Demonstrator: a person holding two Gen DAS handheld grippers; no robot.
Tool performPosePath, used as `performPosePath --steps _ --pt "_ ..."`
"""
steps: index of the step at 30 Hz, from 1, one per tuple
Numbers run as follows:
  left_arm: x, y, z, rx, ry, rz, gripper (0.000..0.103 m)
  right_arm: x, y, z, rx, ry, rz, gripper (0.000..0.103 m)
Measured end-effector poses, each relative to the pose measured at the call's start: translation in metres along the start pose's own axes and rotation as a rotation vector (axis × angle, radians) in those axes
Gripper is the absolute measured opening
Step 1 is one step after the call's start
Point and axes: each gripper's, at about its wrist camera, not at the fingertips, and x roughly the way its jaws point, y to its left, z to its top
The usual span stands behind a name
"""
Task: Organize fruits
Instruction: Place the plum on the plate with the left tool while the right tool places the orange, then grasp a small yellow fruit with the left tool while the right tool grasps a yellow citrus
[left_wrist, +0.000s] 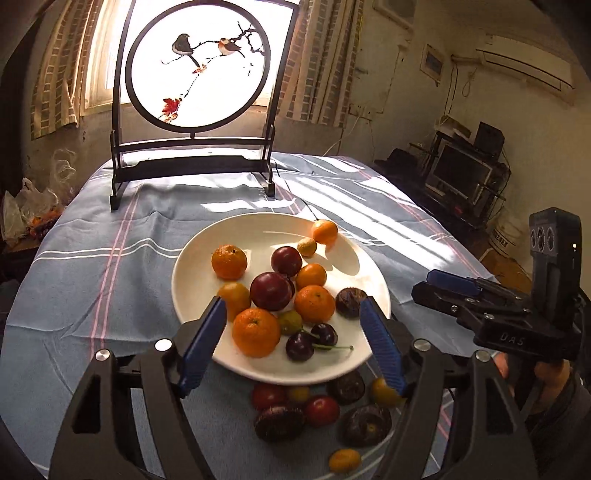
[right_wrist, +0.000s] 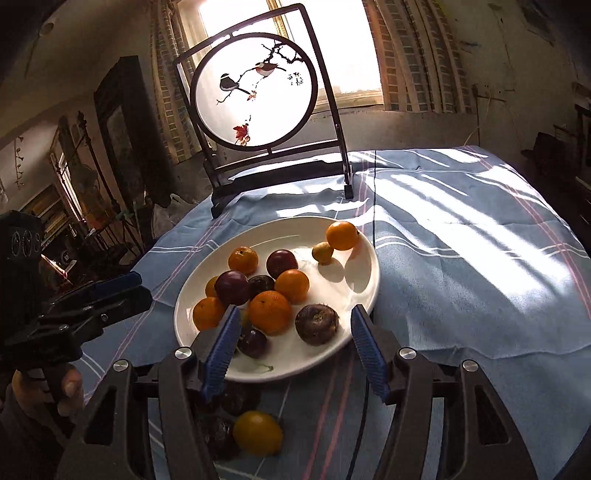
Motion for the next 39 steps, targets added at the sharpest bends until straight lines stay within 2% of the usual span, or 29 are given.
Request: performPosePath --steps 2,4,6,9,12,15,19,20,21,28,29,31,32,37,39 --pt "-0.014 -0.013 -0.023 0.062 0.029 0.015 0.072 -0.017 0.0 -0.02 -0.003 -0.002 -0.011 0.062" --pt "-0.021 -0.024 -0.05 0.103 0.074 -0.008 0.072 -0.029 -0.003 -0.04 0.004 -0.003 -0.02 0.062" --pt "-0.023 -0.034 -0.072 0.127 0.12 -0.022 0.072 -0.035 -0.009 -0.057 0.024 0.002 -0.019 0.062" --pt "-0.019 -0.044 -0.091 0.148 0.145 -0.014 0.071 -0.036 -0.018 -0.073 0.056 0.025 -0.019 0.062" --pt "-0.006 -0.048 -0.097 0.141 0.191 -0.024 0.051 -0.033 -0.025 -0.081 0.094 0.039 -0.006 0.062" --pt "0.003 -0.052 -0.103 0.151 0.211 -0.009 0.047 -0.034 -0.026 -0.086 0.103 0.031 0.007 0.062" --pt "0.017 -0.053 -0.107 0.152 0.241 0.002 0.032 -0.034 -0.026 -0.086 0.106 0.029 0.026 0.062" --pt "0.019 -0.053 -0.108 0.149 0.243 0.007 0.031 -0.033 -0.026 -0.086 0.107 0.032 0.031 0.062" --pt "0.021 -0.053 -0.109 0.147 0.244 0.009 0.025 -0.033 -0.026 -0.086 0.107 0.032 0.034 0.062" --pt "-0.003 -0.053 -0.113 0.122 0.193 -0.001 0.025 -0.029 -0.014 -0.088 0.043 0.069 0.027 0.062" --pt "-0.009 -0.053 -0.114 0.12 0.186 -0.006 0.025 -0.026 -0.01 -0.088 0.026 0.086 0.018 0.061" --pt "-0.017 -0.052 -0.115 0.119 0.176 -0.008 0.025 -0.017 -0.001 -0.085 0.007 0.128 0.037 0.048" --pt "-0.021 -0.05 -0.115 0.113 0.173 -0.009 0.025 -0.013 0.005 -0.083 -0.004 0.143 0.042 0.046" --pt "-0.031 -0.041 -0.115 0.084 0.155 -0.01 0.025 0.006 0.028 -0.064 -0.061 0.16 0.018 0.045" --pt "-0.034 -0.038 -0.115 0.078 0.147 -0.008 0.025 0.018 0.028 -0.06 -0.05 0.195 0.018 0.045"
